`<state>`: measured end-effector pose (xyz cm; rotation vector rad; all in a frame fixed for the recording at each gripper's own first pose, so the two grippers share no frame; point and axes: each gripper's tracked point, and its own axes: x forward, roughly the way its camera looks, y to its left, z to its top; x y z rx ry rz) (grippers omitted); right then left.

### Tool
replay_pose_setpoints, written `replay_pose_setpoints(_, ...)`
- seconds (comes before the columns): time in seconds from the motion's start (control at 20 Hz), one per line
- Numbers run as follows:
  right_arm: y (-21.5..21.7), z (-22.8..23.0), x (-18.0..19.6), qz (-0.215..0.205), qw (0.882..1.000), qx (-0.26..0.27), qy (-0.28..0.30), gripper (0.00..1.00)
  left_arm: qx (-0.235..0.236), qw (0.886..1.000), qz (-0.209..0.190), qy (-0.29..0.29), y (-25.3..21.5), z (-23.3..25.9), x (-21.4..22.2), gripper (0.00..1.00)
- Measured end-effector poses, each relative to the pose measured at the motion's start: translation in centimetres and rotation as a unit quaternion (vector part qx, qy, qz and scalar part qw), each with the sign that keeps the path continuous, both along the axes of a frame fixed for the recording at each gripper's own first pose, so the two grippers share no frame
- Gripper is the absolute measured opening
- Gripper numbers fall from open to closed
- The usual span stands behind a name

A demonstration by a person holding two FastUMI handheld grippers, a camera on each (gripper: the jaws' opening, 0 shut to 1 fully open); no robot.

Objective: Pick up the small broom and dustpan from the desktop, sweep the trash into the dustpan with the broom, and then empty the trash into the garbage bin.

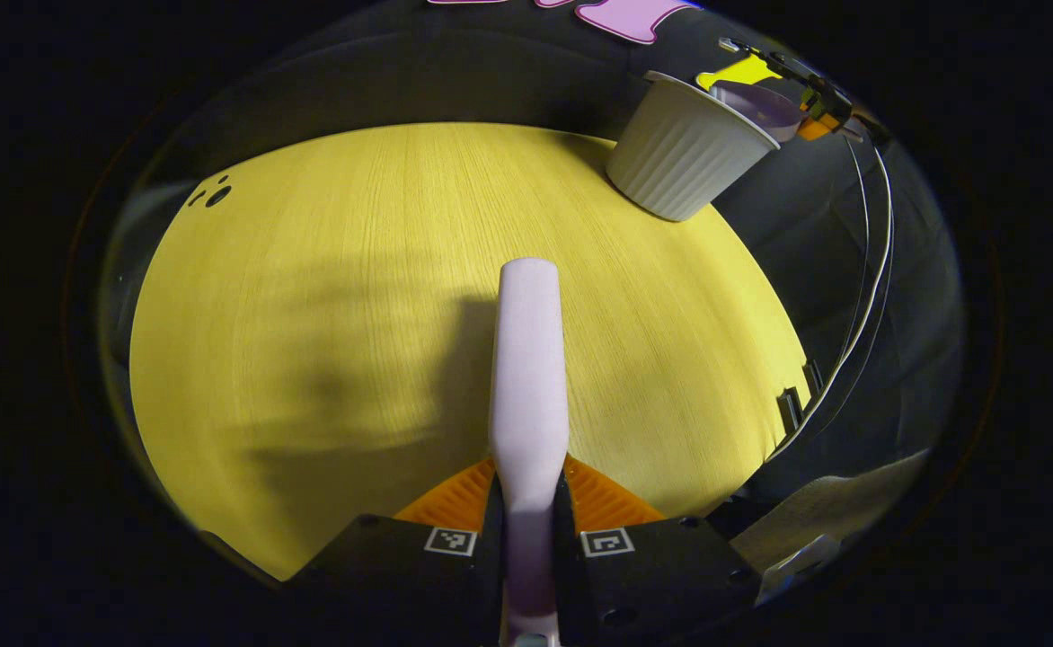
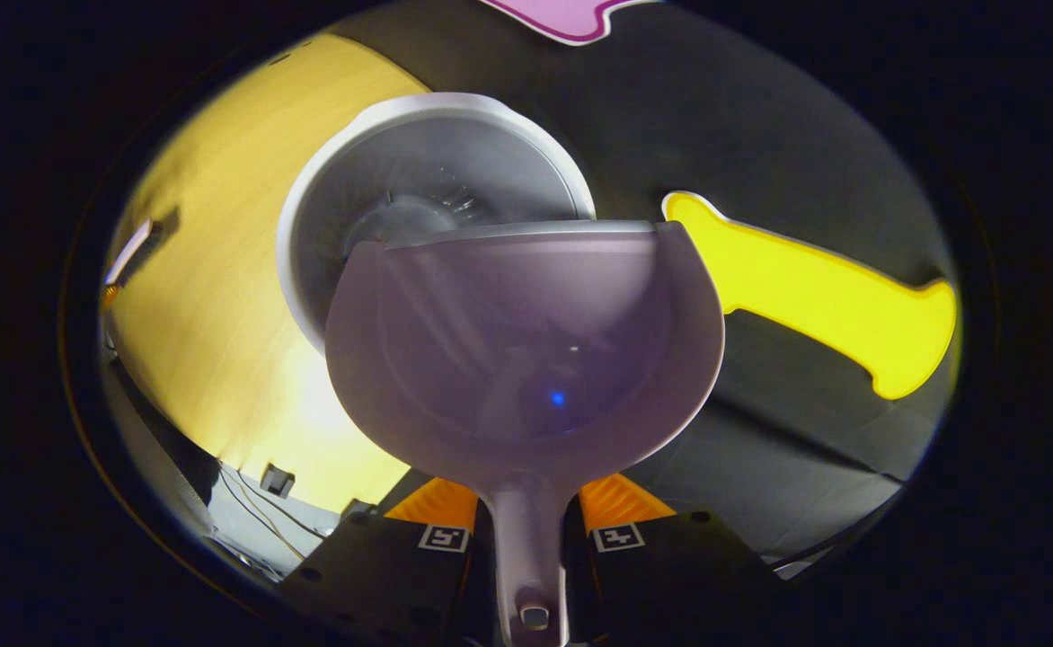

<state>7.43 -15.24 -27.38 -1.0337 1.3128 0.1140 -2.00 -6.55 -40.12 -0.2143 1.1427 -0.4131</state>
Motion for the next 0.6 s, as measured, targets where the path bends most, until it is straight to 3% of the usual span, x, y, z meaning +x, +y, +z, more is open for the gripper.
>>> replay_pose_setpoints(0.05,-0.1,0.0,0.0,-0.006,1.0,0.017,-0.012,0.39,0.004,1.0,0.003,-0.003,0.2,0.0,0.2,0.28)
replay_pose_setpoints(0.2,-0.5,-0.1,-0.9,-0.044,0.995,0.081,-0.038,0.31,0.017,1.0,0.014,-0.009,1.2,0.1,0.5,0.28)
replay_pose_setpoints(0.35,-1.0,1.2,-2.0,-0.066,0.986,0.136,-0.072,0.35,0.035,0.999,0.027,-0.018,2.1,0.3,0.9,0.28)
replay_pose_setpoints(0.6,1.1,2.9,-6.0,-0.075,0.959,0.247,-0.114,0.35,0.064,0.997,0.033,-0.027,3.5,0.6,1.3,0.27)
